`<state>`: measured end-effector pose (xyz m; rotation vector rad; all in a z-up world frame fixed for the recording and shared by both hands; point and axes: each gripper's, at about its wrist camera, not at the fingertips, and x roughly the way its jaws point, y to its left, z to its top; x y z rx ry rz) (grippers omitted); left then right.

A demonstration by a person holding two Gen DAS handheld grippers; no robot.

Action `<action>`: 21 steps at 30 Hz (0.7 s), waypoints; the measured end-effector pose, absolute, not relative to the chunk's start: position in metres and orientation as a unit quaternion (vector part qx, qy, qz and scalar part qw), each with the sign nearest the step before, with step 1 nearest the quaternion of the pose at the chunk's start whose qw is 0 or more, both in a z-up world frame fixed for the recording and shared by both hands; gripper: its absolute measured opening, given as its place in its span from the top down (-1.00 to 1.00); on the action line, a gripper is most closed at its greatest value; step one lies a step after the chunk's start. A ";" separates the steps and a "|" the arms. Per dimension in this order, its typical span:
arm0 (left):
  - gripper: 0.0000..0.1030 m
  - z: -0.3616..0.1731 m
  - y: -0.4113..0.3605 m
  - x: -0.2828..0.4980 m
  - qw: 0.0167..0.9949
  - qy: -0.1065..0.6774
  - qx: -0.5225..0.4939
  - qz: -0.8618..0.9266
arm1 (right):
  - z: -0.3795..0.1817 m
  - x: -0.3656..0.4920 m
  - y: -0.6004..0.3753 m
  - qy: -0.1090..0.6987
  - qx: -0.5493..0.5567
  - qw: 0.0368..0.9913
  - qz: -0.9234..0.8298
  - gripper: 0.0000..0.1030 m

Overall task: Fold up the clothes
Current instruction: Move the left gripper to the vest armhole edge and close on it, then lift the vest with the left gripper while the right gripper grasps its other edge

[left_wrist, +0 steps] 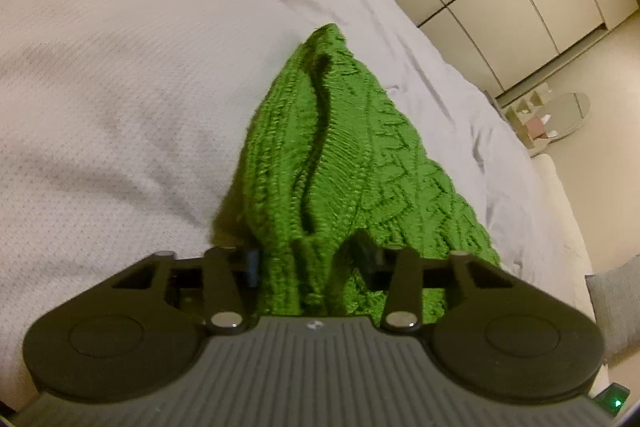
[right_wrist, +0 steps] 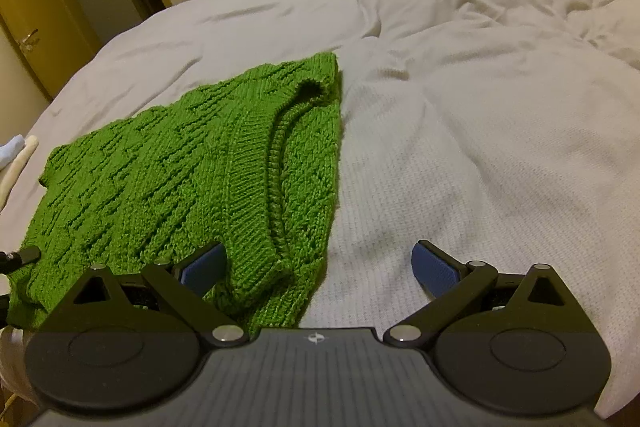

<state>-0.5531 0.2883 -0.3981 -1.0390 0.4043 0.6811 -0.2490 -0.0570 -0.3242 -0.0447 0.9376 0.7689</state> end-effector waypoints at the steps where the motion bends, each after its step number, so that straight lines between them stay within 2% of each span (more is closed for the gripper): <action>1: 0.31 -0.399 0.289 -0.554 0.793 0.187 -0.485 0.317 | -0.324 -0.249 -0.057 0.441 -0.021 0.821 0.361 -0.97; 6: 0.30 -0.399 0.288 -0.551 0.789 0.191 -0.484 0.327 | -0.326 -0.248 -0.058 0.440 -0.021 0.821 0.363 -0.98; 7: 0.37 -0.396 0.286 -0.549 0.792 0.196 -0.473 0.332 | -0.326 -0.248 -0.058 0.440 -0.022 0.821 0.364 -0.98; 8: 0.53 -0.393 0.284 -0.547 0.795 0.202 -0.462 0.336 | -0.327 -0.249 -0.058 0.439 -0.022 0.821 0.365 -0.98; 11: 0.64 -0.383 0.277 -0.539 0.806 0.226 -0.421 0.351 | -0.328 -0.249 -0.060 0.438 -0.020 0.820 0.367 -0.98; 17: 0.70 -0.347 0.239 -0.494 0.846 0.298 -0.222 0.383 | -0.328 -0.249 -0.066 0.439 -0.008 0.819 0.369 -0.98; 21: 0.70 -0.324 0.192 -0.459 0.882 0.298 -0.065 0.361 | -0.327 -0.247 -0.073 0.440 0.004 0.819 0.369 -0.98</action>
